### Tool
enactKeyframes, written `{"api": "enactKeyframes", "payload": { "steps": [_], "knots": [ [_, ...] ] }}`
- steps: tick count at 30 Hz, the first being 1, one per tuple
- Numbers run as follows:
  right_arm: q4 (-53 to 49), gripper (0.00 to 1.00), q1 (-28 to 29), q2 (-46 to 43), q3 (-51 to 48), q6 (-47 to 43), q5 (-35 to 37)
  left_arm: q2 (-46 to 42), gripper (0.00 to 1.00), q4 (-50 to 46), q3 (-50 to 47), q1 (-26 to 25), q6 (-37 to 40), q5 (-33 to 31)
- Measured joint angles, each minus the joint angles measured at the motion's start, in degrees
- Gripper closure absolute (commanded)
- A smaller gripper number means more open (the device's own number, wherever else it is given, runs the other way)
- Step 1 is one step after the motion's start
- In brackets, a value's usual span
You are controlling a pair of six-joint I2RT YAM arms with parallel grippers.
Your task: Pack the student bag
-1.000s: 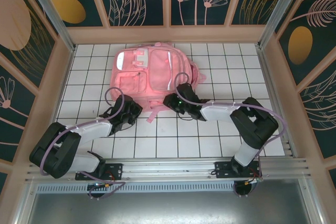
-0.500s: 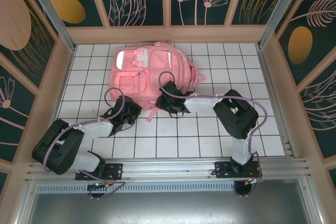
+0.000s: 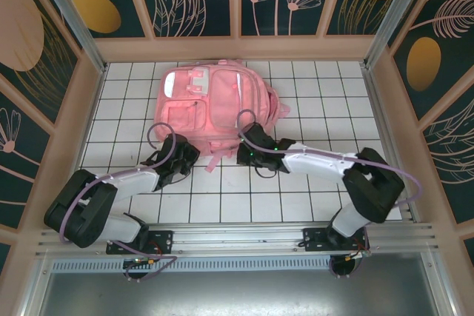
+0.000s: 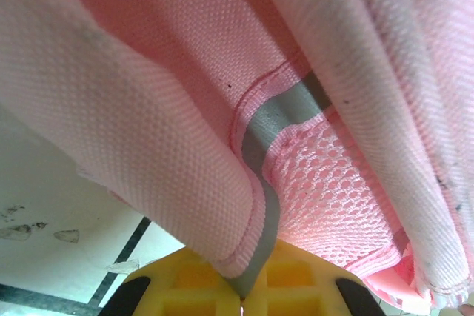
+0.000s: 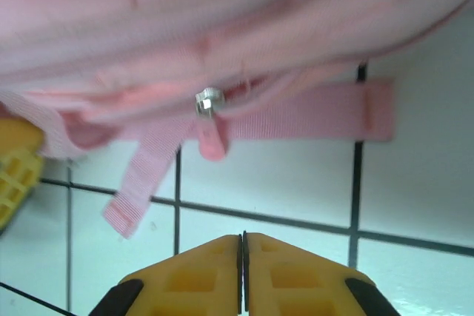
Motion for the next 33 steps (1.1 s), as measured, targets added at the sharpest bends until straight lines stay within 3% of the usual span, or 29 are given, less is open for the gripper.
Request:
{"api": "enactKeyframes", "payload": {
  "steps": [3, 8, 17, 27, 33],
  "knots": [
    [4.1, 0.57, -2.3, -2.0, -2.0, 1.0, -1.4, -0.2, 1.00, -0.8, 0.5, 0.0, 0.0, 0.1],
    [15.8, 0.44, -5.8, -4.4, -12.9, 5.8, -7.7, -2.1, 1.00, -3.2, 2.5, 0.0, 0.0, 0.7],
    [36.6, 0.45, -8.0, -5.3, -20.9, 13.6, -14.4, -5.8, 1.00, -7.5, 5.9, 0.0, 0.0, 1.1],
    [56.7, 0.44, -9.7, 7.1, -21.4, 26.7, -24.0, -6.0, 1.00, -8.0, 5.9, 0.0, 0.0, 1.1],
    [63.4, 0.53, -9.5, 11.2, -21.4, 32.3, -26.2, -6.0, 1.00, -8.0, 5.9, 0.0, 0.0, 1.1]
  ]
}}
